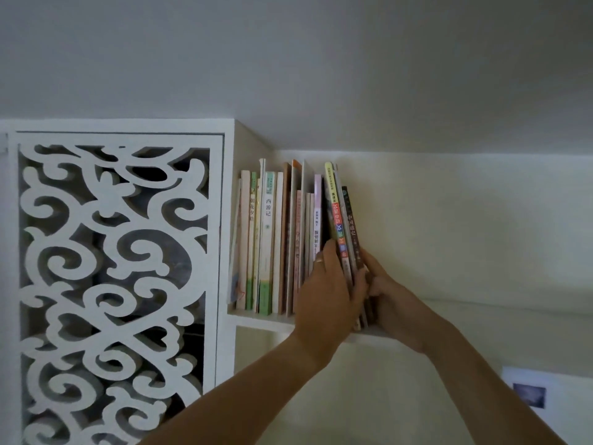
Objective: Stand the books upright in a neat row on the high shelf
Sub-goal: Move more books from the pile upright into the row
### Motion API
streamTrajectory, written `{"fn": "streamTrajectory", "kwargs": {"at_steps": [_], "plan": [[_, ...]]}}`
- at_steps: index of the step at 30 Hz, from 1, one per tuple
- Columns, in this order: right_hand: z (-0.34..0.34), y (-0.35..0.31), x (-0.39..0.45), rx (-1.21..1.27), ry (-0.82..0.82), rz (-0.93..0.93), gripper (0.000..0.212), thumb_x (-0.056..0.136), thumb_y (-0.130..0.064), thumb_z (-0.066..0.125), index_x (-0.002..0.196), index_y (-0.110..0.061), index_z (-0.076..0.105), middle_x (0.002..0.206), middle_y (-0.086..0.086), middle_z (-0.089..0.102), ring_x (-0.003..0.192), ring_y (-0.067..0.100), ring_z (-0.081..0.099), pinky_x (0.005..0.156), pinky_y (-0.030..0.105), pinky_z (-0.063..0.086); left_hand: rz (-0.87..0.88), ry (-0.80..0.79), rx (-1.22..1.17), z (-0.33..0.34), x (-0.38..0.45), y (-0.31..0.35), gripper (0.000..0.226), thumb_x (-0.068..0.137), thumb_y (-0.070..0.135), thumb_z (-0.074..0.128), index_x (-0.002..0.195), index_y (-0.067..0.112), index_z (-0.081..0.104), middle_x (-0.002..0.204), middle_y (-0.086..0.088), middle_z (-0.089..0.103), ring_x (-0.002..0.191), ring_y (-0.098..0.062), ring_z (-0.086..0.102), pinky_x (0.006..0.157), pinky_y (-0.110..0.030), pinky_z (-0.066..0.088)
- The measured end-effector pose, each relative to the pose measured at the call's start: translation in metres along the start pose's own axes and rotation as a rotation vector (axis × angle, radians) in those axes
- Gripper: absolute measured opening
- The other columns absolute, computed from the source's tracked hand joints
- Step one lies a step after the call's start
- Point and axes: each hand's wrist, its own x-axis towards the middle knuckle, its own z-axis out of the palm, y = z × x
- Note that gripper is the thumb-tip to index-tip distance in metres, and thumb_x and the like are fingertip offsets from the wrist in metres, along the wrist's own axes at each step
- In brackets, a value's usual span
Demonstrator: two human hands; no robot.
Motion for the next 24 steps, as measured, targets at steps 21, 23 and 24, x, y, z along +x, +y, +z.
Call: {"fn": "streamTrajectory", "kwargs": {"at_steps": [21, 23, 24], "plan": [[0.007, 0.007, -0.005, -0.247, 0.146, -0.137, 0.045, 0.105, -0.043, 0.048, 0.143, -0.065, 0.037, 0.146, -0.021, 0.052, 0.133, 0.017, 0.055, 0.101, 0.058, 0.052, -0.250, 0.019, -0.026, 0.000, -0.005, 0.016, 0.053, 0.102, 0.026, 0.060, 0.147, 0.018, 0.033, 0.131, -0.001, 0.058, 0.106, -0.010, 0.063, 0.088, -0.022, 0.057], [0.006, 0.010, -0.004, -0.253, 0.138, -0.163, 0.045, 0.105, -0.045, 0.048, 0.143, -0.065, 0.037, 0.148, -0.021, 0.051, 0.135, 0.017, 0.053, 0.104, 0.058, 0.050, -0.266, 0.041, 0.007, 0.001, -0.002, 0.018, 0.054, 0.098, 0.027, 0.065, 0.141, 0.022, 0.033, 0.127, -0.001, 0.061, 0.104, -0.013, 0.067, 0.085, -0.030, 0.062], [0.006, 0.010, -0.003, -0.250, 0.134, -0.167, 0.044, 0.105, -0.046, 0.047, 0.142, -0.066, 0.037, 0.149, -0.022, 0.050, 0.136, 0.016, 0.053, 0.104, 0.059, 0.050, -0.258, 0.033, 0.040, 0.003, -0.002, 0.020, 0.055, 0.099, 0.029, 0.063, 0.143, 0.022, 0.030, 0.128, -0.002, 0.061, 0.103, -0.015, 0.068, 0.084, -0.032, 0.063]]}}
